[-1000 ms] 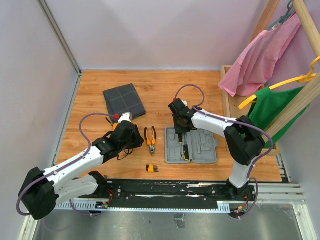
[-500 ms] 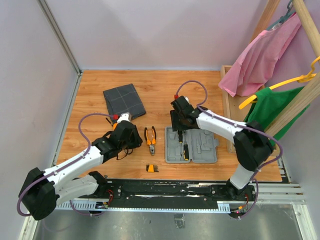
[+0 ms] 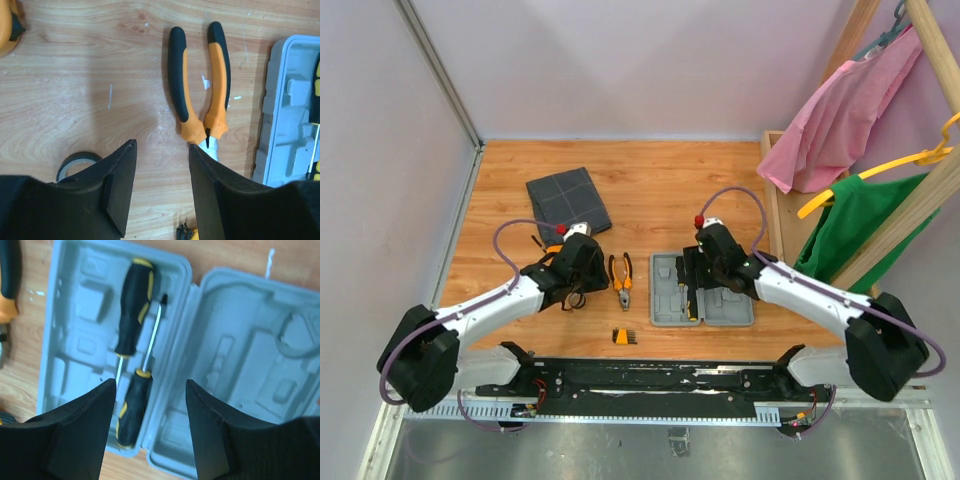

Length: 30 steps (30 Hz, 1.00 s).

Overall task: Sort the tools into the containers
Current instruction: Adjust the screwdriver in the storage box, then pick up the pliers at the center of the board.

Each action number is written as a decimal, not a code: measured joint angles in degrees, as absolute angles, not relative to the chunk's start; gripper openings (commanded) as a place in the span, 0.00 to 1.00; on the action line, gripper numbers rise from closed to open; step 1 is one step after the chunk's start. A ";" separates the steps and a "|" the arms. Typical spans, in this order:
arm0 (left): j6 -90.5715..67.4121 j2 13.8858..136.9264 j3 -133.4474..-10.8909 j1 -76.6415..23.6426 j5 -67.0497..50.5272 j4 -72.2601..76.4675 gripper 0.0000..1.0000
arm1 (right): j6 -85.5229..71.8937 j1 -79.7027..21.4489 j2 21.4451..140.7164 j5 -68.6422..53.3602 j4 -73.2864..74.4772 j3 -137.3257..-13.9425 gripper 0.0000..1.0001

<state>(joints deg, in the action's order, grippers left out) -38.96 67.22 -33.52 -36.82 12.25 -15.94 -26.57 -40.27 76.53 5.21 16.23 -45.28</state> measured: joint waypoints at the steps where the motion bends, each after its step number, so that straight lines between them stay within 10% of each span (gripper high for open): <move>1: -38.94 68.14 -33.93 -36.82 12.10 -15.38 0.51 | -26.65 -40.27 74.50 5.30 15.92 -43.13 0.59; 18: -38.68 82.78 -41.60 -36.80 11.86 -10.35 0.53 | -33.87 -40.27 48.93 7.31 14.13 -23.83 0.60; 30: -37.08 90.87 -46.02 -36.75 12.95 -10.90 0.30 | -35.16 -40.27 47.42 8.80 15.20 -23.55 0.60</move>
